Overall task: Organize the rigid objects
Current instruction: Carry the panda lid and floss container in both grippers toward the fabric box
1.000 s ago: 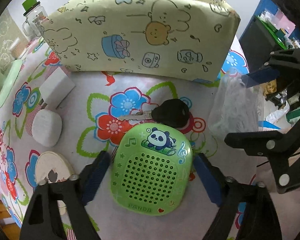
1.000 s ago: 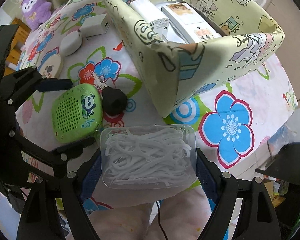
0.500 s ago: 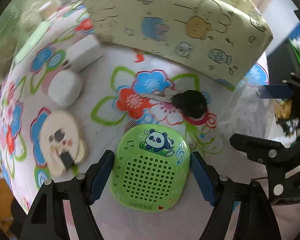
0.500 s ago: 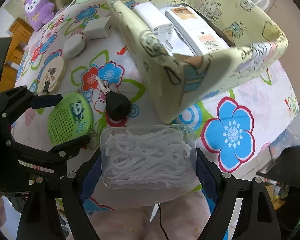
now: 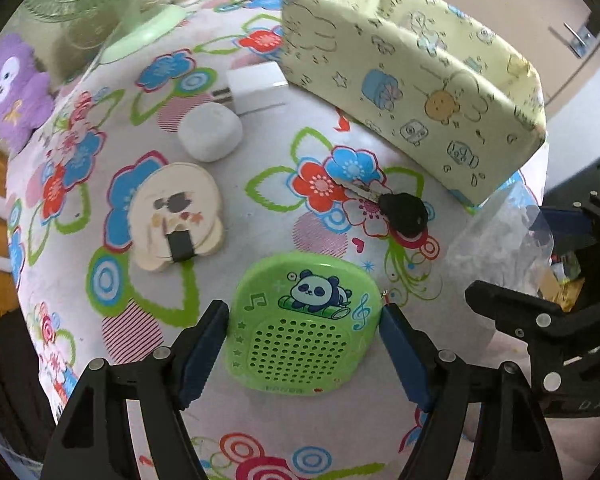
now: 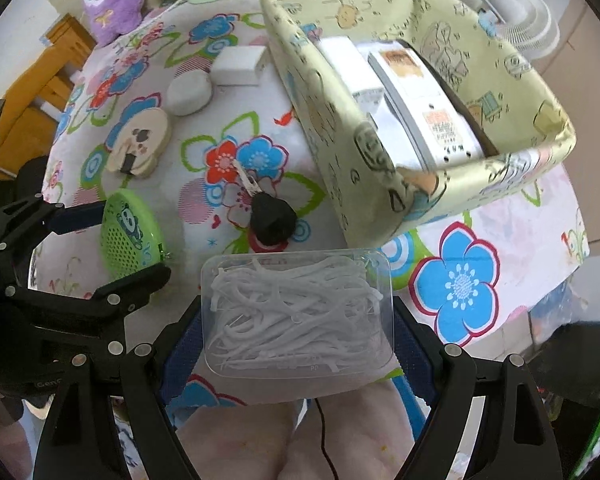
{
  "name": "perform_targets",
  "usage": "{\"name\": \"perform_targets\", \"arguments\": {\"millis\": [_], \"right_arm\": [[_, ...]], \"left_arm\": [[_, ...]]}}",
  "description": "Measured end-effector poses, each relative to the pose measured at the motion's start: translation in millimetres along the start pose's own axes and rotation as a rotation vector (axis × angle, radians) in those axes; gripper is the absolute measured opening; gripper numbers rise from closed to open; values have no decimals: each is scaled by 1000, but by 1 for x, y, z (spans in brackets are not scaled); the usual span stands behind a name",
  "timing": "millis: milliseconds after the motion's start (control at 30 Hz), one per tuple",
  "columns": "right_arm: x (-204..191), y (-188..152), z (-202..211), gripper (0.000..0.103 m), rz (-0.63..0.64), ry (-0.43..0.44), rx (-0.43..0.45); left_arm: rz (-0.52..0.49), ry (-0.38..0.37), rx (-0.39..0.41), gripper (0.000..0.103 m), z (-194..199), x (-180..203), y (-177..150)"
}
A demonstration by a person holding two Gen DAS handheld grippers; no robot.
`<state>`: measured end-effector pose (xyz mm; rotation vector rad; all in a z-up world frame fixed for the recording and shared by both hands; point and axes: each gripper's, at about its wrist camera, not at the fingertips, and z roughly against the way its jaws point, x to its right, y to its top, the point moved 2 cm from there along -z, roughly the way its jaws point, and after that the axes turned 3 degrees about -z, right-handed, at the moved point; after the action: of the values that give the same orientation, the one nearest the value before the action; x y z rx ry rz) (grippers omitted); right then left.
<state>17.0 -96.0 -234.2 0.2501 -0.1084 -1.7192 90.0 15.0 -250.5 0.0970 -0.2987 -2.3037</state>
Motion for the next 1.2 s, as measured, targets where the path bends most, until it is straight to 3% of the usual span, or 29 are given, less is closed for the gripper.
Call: {"name": "perform_targets", "arguments": {"millis": [167, 433, 600, 967, 1067, 1200], "right_arm": [[-11, 1, 11, 87, 40, -4, 29], [-22, 8, -2, 87, 82, -21, 29], [-21, 6, -9, 87, 65, -19, 14], [-22, 6, -23, 87, 35, -21, -17], [-23, 6, -26, 87, 30, -16, -23], [-24, 8, -22, 87, 31, -13, -16]], "left_arm": [[37, 12, 37, 78, 18, -4, -12], [30, 21, 39, 78, -11, -14, -15], [-31, -9, 34, 85, -12, -9, -23], [-205, 54, 30, 80, -14, 9, -29], [-148, 6, 9, 77, -16, 3, -29], [-94, 19, -1, 76, -15, -1, -30]]}}
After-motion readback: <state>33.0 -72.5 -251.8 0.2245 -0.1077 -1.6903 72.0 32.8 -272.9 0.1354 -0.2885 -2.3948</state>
